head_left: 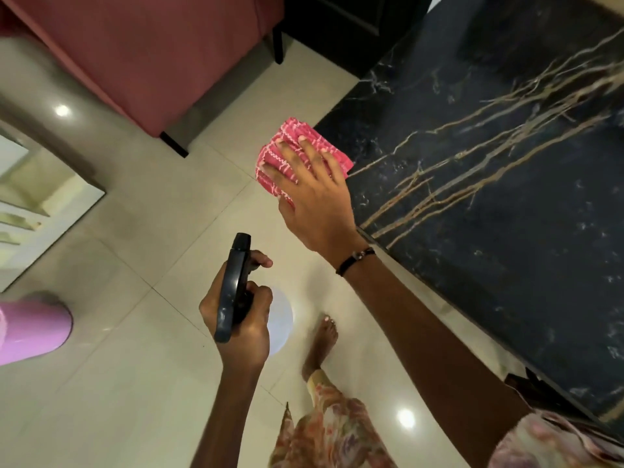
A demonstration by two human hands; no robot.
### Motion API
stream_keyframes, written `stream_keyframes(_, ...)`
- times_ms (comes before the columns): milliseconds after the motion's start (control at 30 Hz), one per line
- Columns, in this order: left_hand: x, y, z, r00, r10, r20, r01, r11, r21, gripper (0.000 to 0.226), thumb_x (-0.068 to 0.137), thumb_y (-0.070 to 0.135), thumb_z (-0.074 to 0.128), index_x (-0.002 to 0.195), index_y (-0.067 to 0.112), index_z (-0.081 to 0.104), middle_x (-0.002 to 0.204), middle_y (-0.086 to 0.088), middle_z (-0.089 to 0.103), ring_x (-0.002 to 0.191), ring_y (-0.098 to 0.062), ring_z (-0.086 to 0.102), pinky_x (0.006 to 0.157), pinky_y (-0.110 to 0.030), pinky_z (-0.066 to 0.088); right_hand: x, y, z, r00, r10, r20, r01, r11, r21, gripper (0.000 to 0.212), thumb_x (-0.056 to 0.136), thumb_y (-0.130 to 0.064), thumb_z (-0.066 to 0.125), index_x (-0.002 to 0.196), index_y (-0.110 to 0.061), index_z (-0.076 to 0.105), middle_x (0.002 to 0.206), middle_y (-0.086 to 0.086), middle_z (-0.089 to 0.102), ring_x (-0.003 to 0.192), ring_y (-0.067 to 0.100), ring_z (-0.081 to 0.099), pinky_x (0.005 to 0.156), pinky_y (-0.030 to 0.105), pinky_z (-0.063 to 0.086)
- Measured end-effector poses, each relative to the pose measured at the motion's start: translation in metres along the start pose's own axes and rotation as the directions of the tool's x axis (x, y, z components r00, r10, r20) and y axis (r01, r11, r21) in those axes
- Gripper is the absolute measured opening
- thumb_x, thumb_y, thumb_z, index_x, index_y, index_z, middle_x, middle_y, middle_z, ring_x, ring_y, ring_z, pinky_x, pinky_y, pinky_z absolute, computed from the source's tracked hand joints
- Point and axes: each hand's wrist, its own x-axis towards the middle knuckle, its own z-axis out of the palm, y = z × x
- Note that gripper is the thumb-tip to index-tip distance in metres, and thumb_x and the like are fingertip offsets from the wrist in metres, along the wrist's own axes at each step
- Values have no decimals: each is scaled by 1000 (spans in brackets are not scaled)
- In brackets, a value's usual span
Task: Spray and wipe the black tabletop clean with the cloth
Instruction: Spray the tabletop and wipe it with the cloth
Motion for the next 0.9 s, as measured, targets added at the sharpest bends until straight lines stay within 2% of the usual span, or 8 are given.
stream_keyframes(100, 23, 12, -2, 1000, 12, 12, -12, 1000, -1, 28, 65, 18, 47, 84, 4, 61, 79, -7, 64, 40, -28, 30, 47, -30, 29, 12, 27, -9, 997, 73, 3, -73, 987, 146, 51, 96, -47, 35, 141, -28, 45, 150, 1, 42, 142, 24, 31, 116, 38, 12)
stream_keyframes(200, 47, 27, 1, 999, 34, 37, -32, 999, -33, 26, 65, 17, 47, 83, 3, 59, 80, 4, 66, 41, -27, 32, 46, -34, 31, 21, 79, -20, 970, 229, 82, -238, 963, 129, 59, 96, -55, 19, 146, -28, 37, 155, -2, 33, 146, 20, 21, 116, 36, 0)
stream_keyframes(333, 73, 48, 10, 996, 61, 59, -59, 998, -25, 31, 66, 17, 47, 86, -1, 61, 70, -13, 57, 44, -32, 35, 47, -43, 32, -9, 144, -32, 866, 492, 86, -499, 863, 86, 64, 95, -58, 15, 149, -28, 31, 157, 3, 27, 147, 24, 14, 117, 40, -1)
stream_keyframes(433, 88, 58, 21, 996, 49, 70, -47, 998, -33, 28, 65, 18, 48, 85, 7, 64, 61, 3, 56, 43, -37, 33, 46, -38, 32, -59, 130, -40, 794, 599, 98, -607, 791, 82, 64, 95, -58, 14, 151, -28, 26, 159, 5, 20, 148, 26, 8, 119, 43, 1)
stream_keyframes(600, 105, 75, 45, 991, 57, 124, -52, 998, -43, 22, 66, 20, 49, 80, 10, 64, 58, 17, 57, 42, -31, 35, 45, -25, 36, -95, 45, -43, 871, 464, 160, -487, 859, 159, 57, 98, -54, 23, 150, -31, 26, 157, 2, 26, 146, 28, 14, 119, 46, 2)
stream_keyframes(700, 114, 83, 61, 986, 40, 164, -33, 998, -47, 16, 66, 25, 51, 73, 13, 60, 49, 18, 53, 40, -18, 41, 45, -19, 38, -55, 52, -33, 939, 294, 177, -324, 931, 169, 54, 98, -53, 28, 147, -30, 32, 155, 3, 33, 146, 26, 17, 120, 45, 5)
stream_keyframes(767, 120, 89, 69, 971, 75, 229, -62, 996, -65, 16, 68, 24, 51, 77, 15, 62, 55, 15, 57, 46, -5, 49, 51, -16, 42, -19, 79, -26, 957, 234, 169, -257, 958, 125, 55, 97, -54, 31, 144, -29, 40, 152, 3, 38, 145, 26, 23, 120, 42, 4)
stream_keyframes(900, 136, 98, 87, 925, 146, 350, -120, 988, -97, 24, 71, 20, 51, 87, 32, 65, 71, 13, 64, 55, -3, 55, 57, -14, 44, 13, 146, -31, 897, 400, 189, -421, 903, 85, 66, 94, -63, 14, 149, -29, 29, 157, 3, 28, 147, 27, 15, 120, 49, 9)
